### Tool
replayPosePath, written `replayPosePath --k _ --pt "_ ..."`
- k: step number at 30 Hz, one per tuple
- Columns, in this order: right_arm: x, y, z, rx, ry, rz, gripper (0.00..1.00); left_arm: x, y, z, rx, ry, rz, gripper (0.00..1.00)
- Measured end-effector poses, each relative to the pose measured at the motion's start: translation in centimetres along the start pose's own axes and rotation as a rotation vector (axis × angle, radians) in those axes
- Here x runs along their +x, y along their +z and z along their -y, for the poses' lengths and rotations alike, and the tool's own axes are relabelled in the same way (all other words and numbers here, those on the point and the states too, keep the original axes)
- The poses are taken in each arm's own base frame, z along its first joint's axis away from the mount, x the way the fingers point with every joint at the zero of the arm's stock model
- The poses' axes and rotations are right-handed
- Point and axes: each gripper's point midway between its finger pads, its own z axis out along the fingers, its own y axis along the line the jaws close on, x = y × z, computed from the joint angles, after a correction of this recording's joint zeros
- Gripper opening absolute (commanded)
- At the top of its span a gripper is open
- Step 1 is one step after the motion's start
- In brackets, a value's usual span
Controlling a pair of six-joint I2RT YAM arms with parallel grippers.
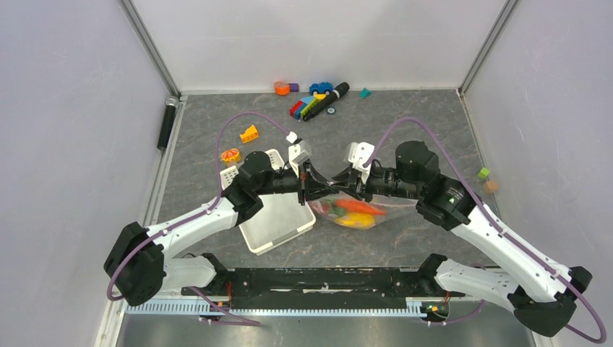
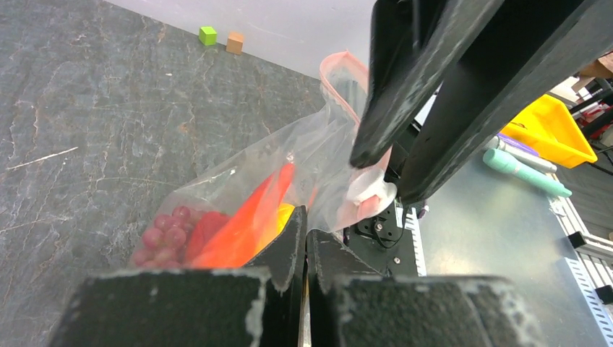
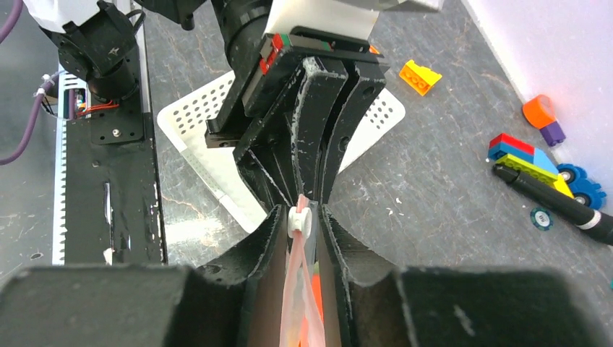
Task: Place the food in the zip-top bag and seal the zipper
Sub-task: Zip the zipper food storage bag at the center of the board.
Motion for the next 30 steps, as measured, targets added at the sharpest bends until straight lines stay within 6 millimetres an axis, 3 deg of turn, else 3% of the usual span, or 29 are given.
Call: replayPosePath --k 4,13,15,17,18,30 --pt "-0.6 -0.5 -0.1 0.007 -0.01 0.019 0.28 0.1 0.0 0.0 -0.001 -0.004 -0.004 0.02" --pt "0.2 0.1 -0.1 -0.005 0.0 -0.009 0.3 0.1 0.0 0.0 -0.001 -0.005 -0.005 0.02" --pt "0.6 0.4 0.0 -0.008 0.005 -0.02 0.24 0.1 0.0 0.0 -0.002 -0.005 -0.006 0.02" --pt "1.0 0.7 0.0 -0.01 0.009 -0.037 0.03 0.1 -0.1 0.0 -0.001 -0.005 -0.005 0.02" --pt "1.2 0.8 0.0 -0.009 0.009 -0.045 0.0 0.1 -0.1 0.0 -0.001 -0.004 -0.005 0.02" --pt "2.1 0.9 1.4 0.084 0.034 -0.088 0.0 -0.2 -0.3 -1.0 -0.079 -0.006 0.021 0.02"
